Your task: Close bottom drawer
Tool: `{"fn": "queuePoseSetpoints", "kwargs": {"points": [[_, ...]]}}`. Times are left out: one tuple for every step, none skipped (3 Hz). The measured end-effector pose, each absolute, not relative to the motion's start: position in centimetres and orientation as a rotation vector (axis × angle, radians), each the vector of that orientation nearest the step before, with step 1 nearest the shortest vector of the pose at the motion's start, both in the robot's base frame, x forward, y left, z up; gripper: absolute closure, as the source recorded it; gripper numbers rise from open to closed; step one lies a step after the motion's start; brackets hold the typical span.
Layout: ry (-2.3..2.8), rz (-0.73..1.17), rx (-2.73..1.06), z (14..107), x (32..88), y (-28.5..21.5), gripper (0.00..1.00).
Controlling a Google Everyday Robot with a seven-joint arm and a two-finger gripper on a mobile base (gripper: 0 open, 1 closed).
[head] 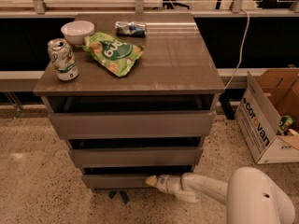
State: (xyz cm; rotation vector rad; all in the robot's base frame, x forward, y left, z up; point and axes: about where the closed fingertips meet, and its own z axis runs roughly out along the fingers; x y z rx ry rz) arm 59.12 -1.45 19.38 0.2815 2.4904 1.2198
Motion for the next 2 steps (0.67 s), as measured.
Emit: {"fn": "queuePoseSetpoints", "kwargs": {"points": [[2.453,1.32,0.204,20.3,53.7,-0.7,1.0],[2.403,1.435,0.151,22.0,48.8,-0.6,1.0]]}}
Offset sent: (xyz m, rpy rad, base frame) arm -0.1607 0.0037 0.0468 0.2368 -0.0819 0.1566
